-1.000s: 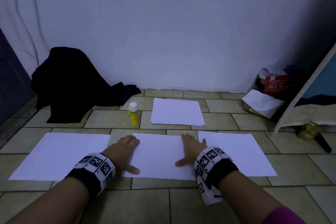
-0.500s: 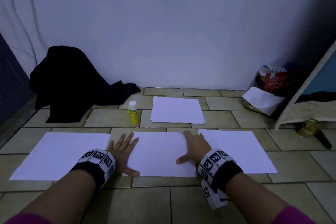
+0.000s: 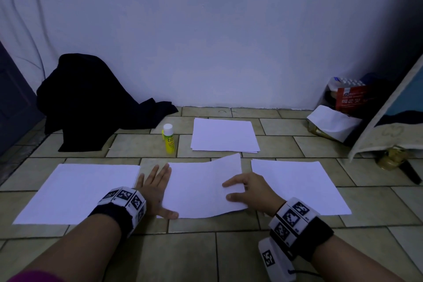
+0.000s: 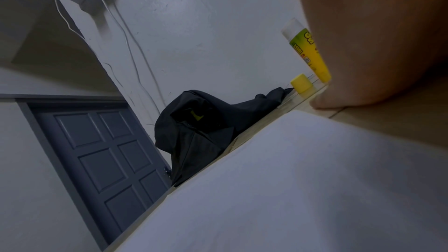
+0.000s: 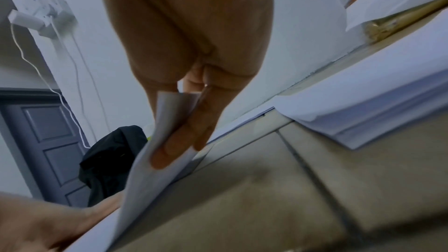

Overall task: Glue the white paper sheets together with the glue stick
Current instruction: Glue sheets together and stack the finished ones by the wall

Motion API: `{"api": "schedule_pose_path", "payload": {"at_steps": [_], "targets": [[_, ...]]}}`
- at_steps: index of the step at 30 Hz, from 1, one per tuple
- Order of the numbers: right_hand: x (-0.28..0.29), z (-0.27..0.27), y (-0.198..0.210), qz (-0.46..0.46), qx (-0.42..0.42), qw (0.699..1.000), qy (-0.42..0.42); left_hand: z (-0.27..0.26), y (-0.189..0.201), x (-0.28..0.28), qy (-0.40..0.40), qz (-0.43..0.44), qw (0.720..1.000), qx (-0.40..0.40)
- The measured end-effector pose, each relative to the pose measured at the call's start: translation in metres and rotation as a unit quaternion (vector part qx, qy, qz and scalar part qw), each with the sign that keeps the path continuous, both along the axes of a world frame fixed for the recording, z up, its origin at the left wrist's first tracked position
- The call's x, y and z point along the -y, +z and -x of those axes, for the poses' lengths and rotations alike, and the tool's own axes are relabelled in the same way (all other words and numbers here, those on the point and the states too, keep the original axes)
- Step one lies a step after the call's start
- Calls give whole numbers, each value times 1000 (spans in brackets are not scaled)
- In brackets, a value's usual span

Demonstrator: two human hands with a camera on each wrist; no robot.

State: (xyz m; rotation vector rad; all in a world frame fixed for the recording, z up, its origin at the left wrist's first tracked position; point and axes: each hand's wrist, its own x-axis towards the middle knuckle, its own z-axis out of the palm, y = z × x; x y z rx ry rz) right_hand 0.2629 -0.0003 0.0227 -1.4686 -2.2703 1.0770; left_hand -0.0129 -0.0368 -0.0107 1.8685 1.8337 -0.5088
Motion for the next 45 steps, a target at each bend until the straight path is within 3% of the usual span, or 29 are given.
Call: {"api": "schedule_pose_path", "payload": {"at_steps": [8, 12, 15, 18, 24, 32, 39, 45], "targets": [[-21, -27, 25, -42, -62, 997, -5, 0, -4, -1, 19, -7, 1000, 4], [-45, -34, 36, -64, -130, 988, -57, -1, -4, -2, 17, -6, 1000, -3], [-74, -30, 38, -97, -135, 981, -97, -3, -3, -4, 18, -6, 1000, -11], [-107, -20, 31, -113, -103, 980, -129, -4, -2, -6, 19, 16, 999, -25], [-147, -1, 10, -41, -58, 977, -202, -4, 0, -7, 16, 24, 999, -28], [-171, 6, 1, -58, 110, 980, -153, -3, 1, -8, 11, 27, 999, -20], [-183, 7, -1, -45, 161, 979, -112, 0, 1, -7, 6, 23, 1000, -11], [-181, 9, 0, -24, 273, 959, -78, 3, -1, -10, -2, 42, 999, -9]]}}
